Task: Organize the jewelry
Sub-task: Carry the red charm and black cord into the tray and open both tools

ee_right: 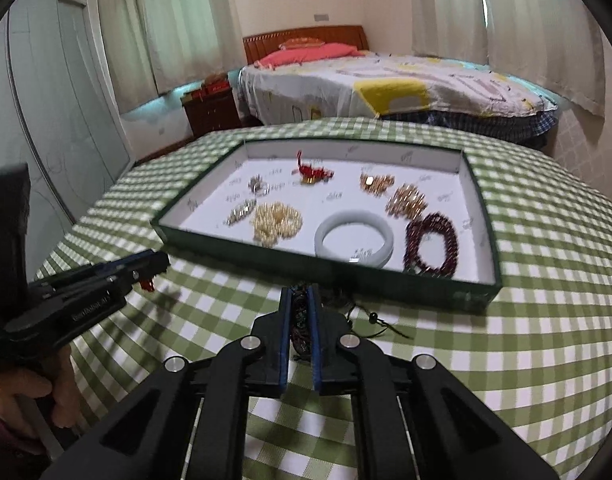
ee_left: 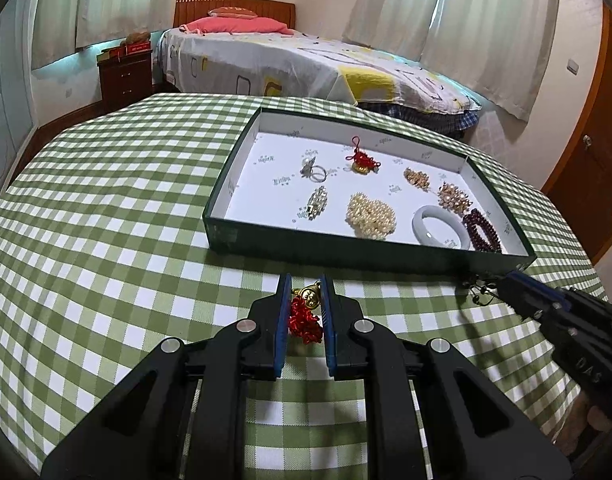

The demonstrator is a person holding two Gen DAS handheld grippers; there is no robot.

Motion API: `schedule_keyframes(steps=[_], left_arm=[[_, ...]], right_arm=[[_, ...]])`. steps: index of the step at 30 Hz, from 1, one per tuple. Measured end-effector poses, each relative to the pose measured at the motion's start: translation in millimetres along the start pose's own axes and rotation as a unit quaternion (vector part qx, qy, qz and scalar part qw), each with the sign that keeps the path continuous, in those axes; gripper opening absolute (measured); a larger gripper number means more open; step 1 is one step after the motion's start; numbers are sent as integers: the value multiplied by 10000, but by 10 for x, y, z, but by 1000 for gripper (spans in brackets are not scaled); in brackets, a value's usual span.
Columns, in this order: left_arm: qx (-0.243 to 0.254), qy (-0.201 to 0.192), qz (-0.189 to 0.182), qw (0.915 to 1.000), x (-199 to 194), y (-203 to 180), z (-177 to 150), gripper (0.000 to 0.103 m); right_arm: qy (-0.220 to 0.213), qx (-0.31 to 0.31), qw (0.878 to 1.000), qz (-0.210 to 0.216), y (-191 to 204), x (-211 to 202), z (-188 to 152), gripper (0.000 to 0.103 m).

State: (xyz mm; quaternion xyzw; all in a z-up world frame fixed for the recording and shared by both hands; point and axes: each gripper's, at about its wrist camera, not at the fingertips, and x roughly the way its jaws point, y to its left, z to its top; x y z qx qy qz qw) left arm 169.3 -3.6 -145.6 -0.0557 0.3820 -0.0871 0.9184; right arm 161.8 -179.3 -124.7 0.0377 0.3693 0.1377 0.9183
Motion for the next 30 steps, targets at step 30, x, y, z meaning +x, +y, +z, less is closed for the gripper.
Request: schedule_keyframes(steps=[30], left_arm=[[193,-868,-269,9957,-387,-272,563,15]], right_arm=[[-1101,-10,9939,-92,-42,-470,594,9]])
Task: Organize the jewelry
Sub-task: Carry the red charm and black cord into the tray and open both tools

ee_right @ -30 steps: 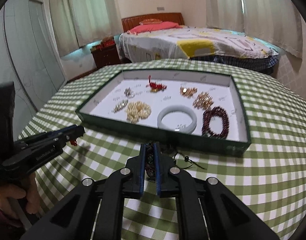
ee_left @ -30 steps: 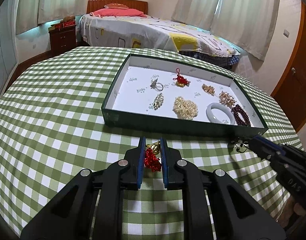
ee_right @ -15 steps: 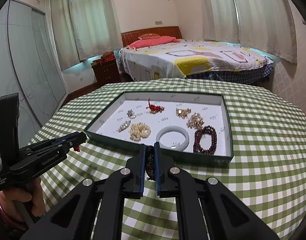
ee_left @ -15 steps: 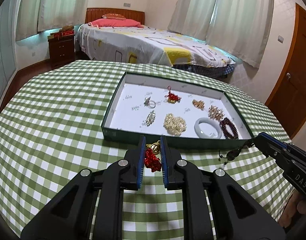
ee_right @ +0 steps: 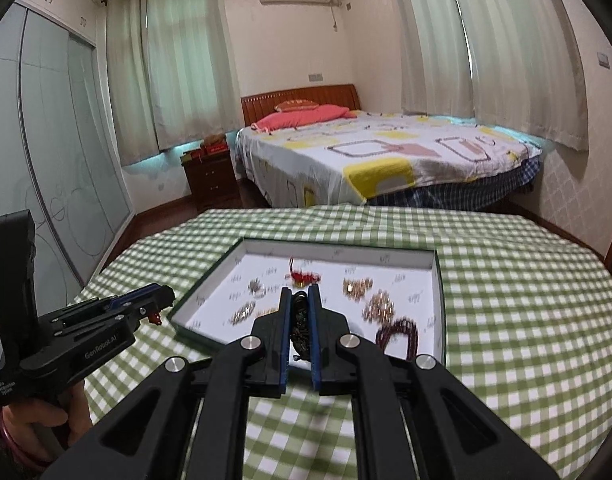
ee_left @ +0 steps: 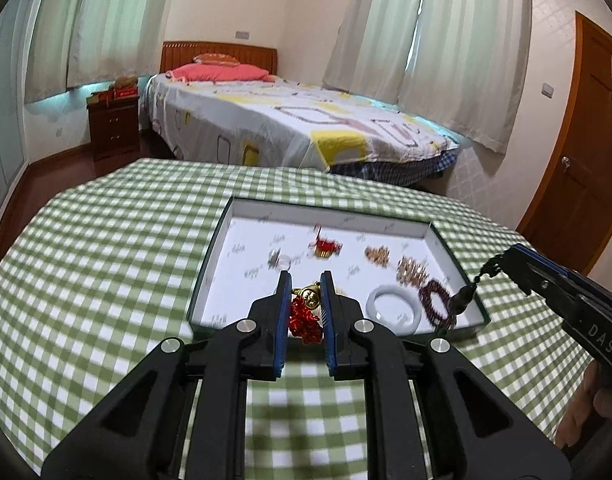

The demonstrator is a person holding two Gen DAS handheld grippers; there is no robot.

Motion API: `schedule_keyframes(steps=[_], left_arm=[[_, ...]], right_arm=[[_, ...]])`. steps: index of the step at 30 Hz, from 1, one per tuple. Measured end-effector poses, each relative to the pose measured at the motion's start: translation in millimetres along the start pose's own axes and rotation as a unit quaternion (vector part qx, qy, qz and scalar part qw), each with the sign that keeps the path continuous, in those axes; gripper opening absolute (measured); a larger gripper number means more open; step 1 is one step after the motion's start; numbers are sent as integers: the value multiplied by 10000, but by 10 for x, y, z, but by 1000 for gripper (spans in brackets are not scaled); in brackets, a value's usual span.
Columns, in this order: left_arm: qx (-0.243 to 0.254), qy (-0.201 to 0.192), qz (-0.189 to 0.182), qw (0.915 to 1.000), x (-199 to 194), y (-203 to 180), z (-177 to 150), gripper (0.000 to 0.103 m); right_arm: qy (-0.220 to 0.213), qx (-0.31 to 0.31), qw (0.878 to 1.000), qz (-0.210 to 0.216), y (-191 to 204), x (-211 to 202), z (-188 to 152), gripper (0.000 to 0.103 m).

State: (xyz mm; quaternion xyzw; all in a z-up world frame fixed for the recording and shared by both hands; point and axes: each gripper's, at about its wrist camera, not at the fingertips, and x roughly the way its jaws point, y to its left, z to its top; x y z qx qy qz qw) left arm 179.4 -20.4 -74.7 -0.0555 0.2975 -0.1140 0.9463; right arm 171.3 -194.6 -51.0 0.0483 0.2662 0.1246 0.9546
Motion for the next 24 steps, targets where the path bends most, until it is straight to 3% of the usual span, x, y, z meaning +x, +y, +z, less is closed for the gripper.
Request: schedule_keyframes(steps=[14,24], left_arm=[[208,-366,-84,9991,437,-177,483,15],[378,-146,-15,9992,990,-249,408,15]], right_arm=[[-385,-50,9992,-126,-72,369,361,9],[-165,-13,9995,-265,-174,864,282,9]])
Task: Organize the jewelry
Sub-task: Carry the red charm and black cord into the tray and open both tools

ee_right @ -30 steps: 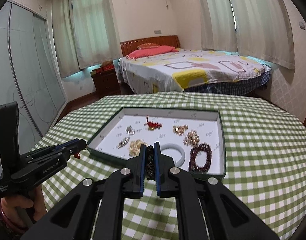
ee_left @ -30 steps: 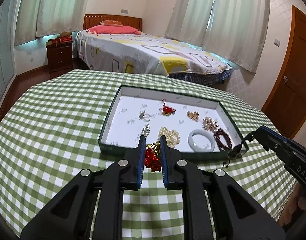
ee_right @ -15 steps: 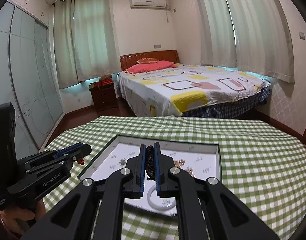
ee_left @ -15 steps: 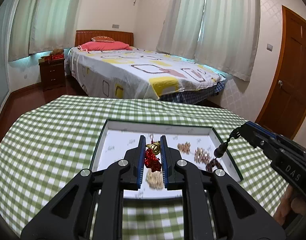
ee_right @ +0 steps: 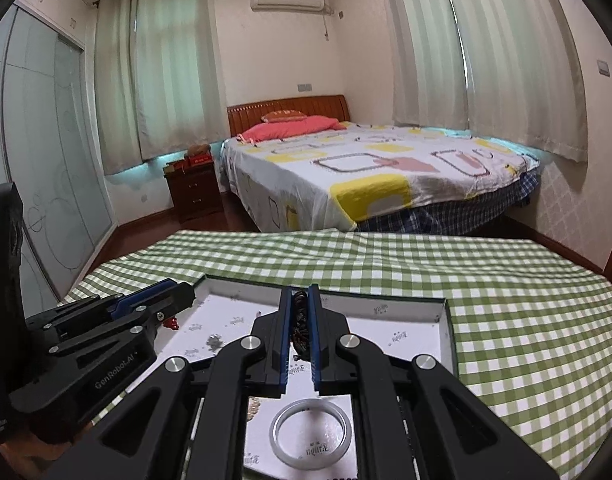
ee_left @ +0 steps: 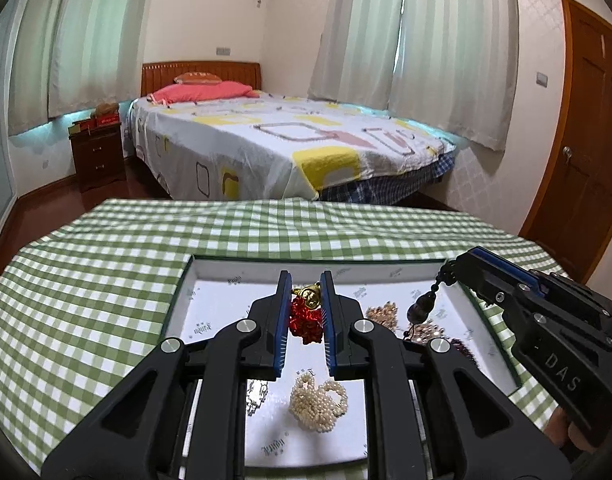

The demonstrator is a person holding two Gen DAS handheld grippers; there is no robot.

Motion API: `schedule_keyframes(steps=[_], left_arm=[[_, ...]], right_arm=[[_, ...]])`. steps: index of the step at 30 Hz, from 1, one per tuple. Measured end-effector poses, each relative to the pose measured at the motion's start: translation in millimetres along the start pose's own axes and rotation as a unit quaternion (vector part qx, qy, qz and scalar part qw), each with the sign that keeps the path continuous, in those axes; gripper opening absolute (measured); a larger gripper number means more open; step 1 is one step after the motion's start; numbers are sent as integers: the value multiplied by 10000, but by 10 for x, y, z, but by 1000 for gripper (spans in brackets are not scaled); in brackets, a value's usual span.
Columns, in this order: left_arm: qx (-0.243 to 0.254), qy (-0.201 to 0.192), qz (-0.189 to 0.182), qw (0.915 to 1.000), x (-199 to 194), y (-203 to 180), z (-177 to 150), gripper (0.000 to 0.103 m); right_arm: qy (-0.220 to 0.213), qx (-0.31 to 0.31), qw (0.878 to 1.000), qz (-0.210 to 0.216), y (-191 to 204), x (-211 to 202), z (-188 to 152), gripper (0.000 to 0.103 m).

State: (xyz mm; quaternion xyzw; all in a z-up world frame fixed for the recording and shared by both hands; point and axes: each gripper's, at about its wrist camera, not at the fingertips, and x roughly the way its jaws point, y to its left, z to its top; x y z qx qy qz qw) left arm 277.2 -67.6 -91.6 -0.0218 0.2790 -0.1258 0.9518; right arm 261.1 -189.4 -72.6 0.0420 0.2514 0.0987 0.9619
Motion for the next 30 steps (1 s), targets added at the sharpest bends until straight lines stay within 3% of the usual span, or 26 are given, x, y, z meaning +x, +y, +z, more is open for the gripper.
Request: schedule_keyframes(steps=[11,30], left_arm=[[46,674,203,9975,585,33,-122,15],[-21,1408,281,9896,888,82,-252,15]], right_arm=[[560,83,9981,-233,-141,480,-159,9],[1185,116,9926,-260,-171,731,-273,11]])
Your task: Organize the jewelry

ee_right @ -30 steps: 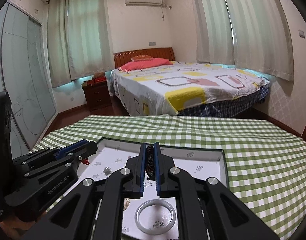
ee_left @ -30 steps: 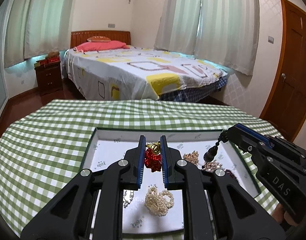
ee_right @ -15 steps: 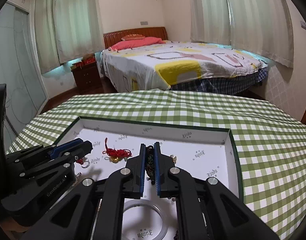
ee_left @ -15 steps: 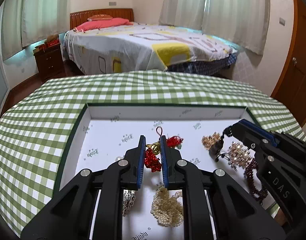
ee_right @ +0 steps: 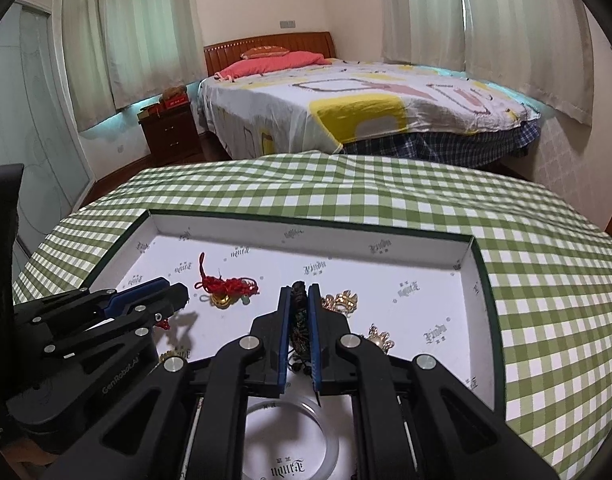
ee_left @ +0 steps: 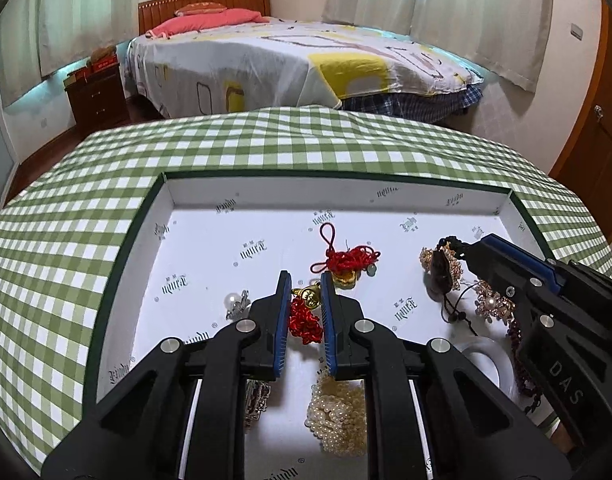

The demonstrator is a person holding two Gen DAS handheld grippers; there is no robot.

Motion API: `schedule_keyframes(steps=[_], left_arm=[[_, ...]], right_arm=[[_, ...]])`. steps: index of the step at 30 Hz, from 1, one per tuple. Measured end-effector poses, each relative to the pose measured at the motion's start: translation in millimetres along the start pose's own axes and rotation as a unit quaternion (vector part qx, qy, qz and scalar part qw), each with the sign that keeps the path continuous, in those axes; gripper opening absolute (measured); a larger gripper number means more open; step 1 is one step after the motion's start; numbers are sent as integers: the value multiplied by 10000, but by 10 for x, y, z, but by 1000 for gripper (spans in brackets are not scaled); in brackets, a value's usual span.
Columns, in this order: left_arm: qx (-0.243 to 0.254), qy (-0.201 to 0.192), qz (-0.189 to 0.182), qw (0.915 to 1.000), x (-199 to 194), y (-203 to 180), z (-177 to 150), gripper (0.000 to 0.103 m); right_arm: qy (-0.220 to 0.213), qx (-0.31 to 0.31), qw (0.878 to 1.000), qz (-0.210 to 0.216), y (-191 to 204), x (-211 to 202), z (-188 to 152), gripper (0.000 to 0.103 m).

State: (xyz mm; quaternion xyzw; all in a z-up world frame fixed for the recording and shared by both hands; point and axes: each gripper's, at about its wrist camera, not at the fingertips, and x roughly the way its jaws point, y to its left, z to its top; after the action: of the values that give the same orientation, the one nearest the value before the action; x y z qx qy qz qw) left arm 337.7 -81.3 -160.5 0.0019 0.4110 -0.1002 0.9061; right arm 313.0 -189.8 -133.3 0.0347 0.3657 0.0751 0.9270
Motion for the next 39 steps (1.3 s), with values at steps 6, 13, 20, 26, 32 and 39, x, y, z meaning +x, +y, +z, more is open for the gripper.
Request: schedule_keyframes(steps=[6,13,20,26,32,39], left_arm=[[-24,23,28,10000,17,3,-24,22],[-37,-110,114,9999,-50,-4,-23,51],[-52,-230,306,9993,-174,37,-77,66],[13,-463,539,9975,-342,45,-141,83],[47,-571,636,9963,-457,43,-191,90],[-63,-532,473,9974,-520,100,-205,90]], right_arm=[[-31,32,10000,-14,-4,-4,-24,39],[-104,4,9999,-74,2,-57,-47,49],[-211,27,9997,-131,-35,-146,-50,66],[-381,113,9990,-223,-87,-281,-71,80],[-448,207,9979,-413,-179,-349,-118,84],[-446,199,9970,-600,-224,-424,-203,84]])
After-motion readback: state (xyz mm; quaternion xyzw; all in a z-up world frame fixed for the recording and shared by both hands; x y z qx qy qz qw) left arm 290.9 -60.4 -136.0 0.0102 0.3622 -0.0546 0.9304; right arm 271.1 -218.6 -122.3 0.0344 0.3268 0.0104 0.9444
